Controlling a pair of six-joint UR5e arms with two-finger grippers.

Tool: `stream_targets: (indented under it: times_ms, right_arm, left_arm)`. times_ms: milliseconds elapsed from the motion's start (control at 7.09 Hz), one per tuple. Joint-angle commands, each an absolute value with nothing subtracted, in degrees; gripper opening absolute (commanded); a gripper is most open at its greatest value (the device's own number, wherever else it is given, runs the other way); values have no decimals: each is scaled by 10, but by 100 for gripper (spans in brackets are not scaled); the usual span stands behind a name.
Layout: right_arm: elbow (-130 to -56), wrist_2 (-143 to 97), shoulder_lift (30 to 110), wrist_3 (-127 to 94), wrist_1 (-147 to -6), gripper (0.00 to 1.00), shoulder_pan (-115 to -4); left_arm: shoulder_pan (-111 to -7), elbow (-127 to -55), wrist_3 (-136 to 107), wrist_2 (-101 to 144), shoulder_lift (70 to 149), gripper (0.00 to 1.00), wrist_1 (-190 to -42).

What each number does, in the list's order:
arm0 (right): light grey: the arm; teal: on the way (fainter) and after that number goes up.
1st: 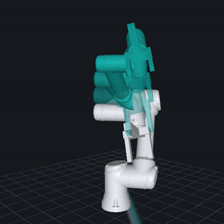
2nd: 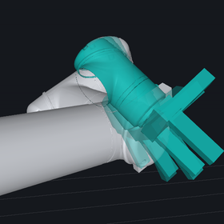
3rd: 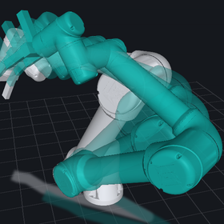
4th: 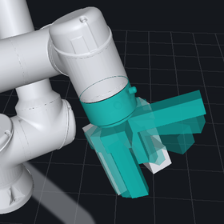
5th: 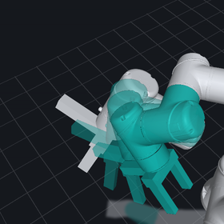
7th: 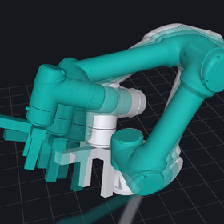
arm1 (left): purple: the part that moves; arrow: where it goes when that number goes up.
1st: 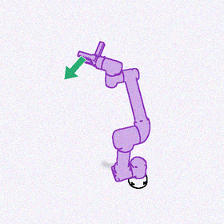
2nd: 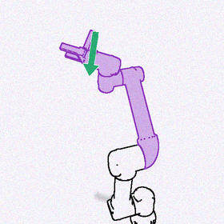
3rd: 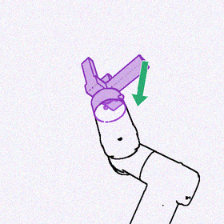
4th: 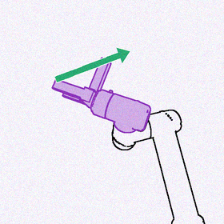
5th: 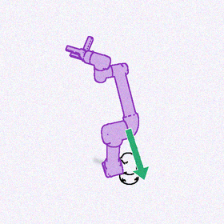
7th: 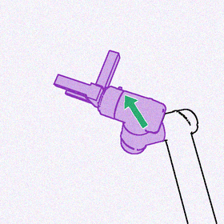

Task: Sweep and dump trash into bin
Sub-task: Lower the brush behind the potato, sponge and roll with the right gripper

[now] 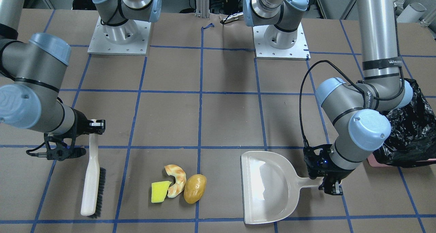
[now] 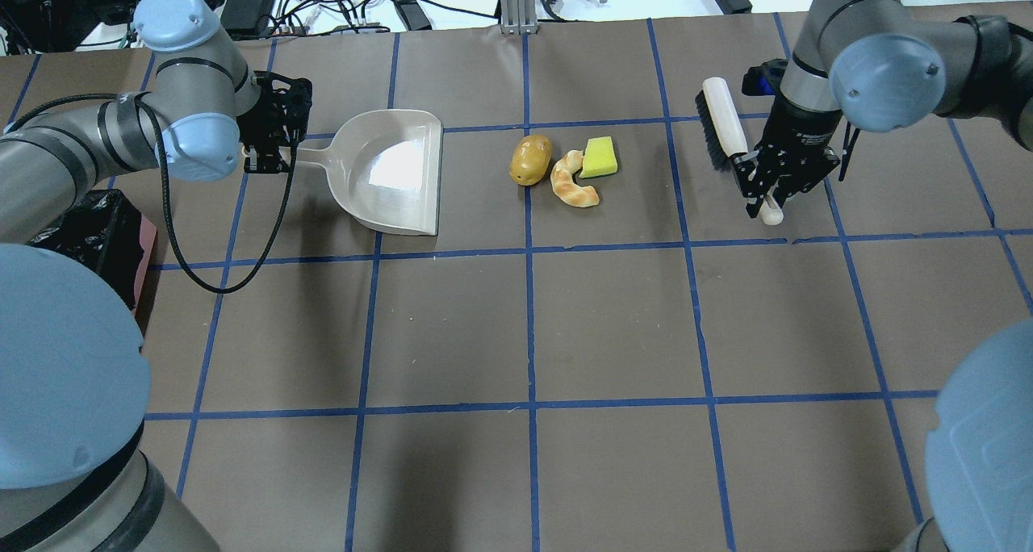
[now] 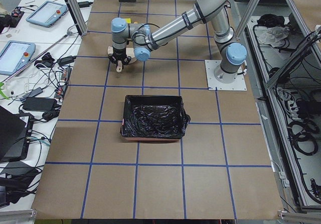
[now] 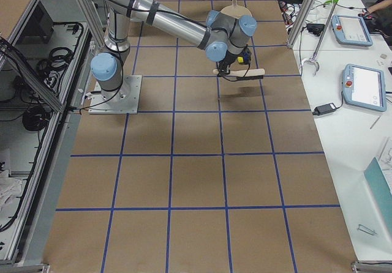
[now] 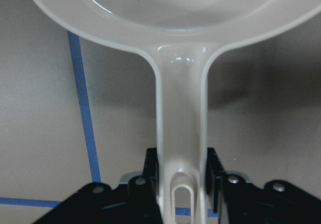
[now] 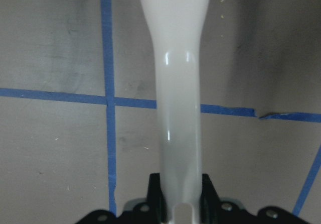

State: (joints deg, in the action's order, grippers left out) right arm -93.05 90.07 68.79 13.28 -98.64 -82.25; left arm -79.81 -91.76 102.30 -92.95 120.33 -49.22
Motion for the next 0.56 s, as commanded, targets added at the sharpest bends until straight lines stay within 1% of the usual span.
stream_targets:
  times_ms: [0,423]
  right_arm:
    - [-937,876,677,120,-987,0,-844]
    - [-939,871,677,39,-986,0,-877]
  left_arm:
    - [-798,-918,1024,-931,1201,23,-492]
    - [-799,-918,1022,-931,1203,23,-492]
